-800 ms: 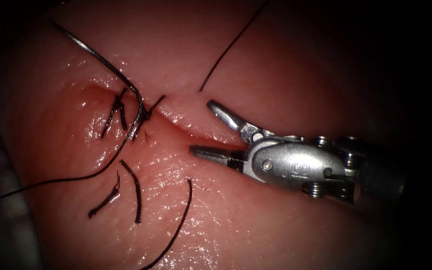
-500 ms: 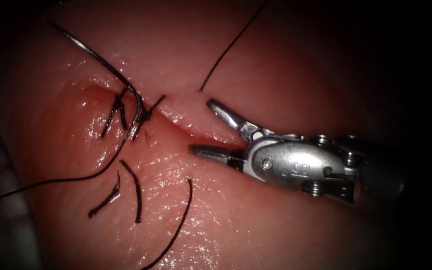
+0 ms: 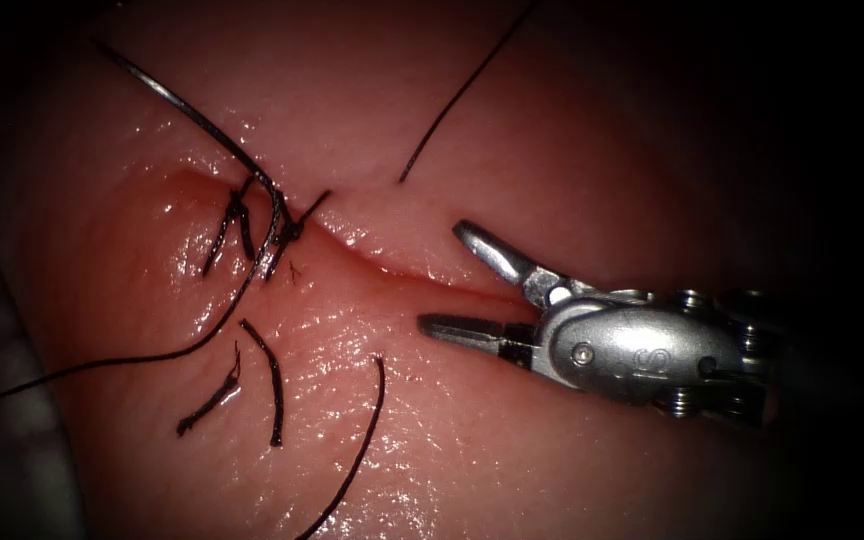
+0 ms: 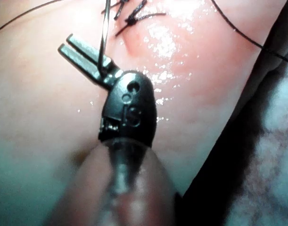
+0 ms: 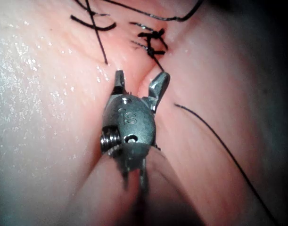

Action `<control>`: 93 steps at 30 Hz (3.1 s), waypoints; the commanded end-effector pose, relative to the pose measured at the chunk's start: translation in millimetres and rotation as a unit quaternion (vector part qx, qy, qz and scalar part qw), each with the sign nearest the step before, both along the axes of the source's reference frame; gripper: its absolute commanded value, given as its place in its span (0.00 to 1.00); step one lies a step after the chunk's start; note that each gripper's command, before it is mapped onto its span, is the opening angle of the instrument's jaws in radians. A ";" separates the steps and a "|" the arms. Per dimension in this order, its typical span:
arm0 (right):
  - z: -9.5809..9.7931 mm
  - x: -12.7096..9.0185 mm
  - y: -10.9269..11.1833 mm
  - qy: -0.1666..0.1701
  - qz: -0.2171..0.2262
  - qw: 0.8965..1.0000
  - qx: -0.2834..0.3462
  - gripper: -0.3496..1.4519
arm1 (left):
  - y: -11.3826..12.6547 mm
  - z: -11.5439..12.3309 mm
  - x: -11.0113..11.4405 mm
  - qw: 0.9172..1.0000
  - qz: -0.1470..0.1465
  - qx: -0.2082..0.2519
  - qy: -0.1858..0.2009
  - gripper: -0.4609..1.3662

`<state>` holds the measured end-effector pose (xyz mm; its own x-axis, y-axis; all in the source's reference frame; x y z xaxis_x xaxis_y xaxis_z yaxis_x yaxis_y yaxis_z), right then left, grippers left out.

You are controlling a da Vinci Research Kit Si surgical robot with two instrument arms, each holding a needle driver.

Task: Wound Closure
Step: Pull the string through the cut with the right gripper

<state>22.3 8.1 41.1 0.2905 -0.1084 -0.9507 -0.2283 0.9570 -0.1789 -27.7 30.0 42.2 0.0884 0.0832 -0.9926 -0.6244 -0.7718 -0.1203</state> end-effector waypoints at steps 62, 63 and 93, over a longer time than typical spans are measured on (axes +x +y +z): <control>-5.8 7.0 -11.4 0.047 -0.155 0.985 0.057 0.00 | -0.3 0.2 0.2 1.000 0.002 -0.002 -0.001 0.06; -6.2 7.5 -11.8 0.049 -0.160 0.984 0.059 0.00 | -0.3 0.2 0.2 1.000 0.002 -0.002 -0.001 0.06; -13.6 13.6 -22.0 0.090 -0.291 0.948 0.097 0.00 | -0.4 0.3 0.2 1.000 0.002 -0.002 0.000 0.06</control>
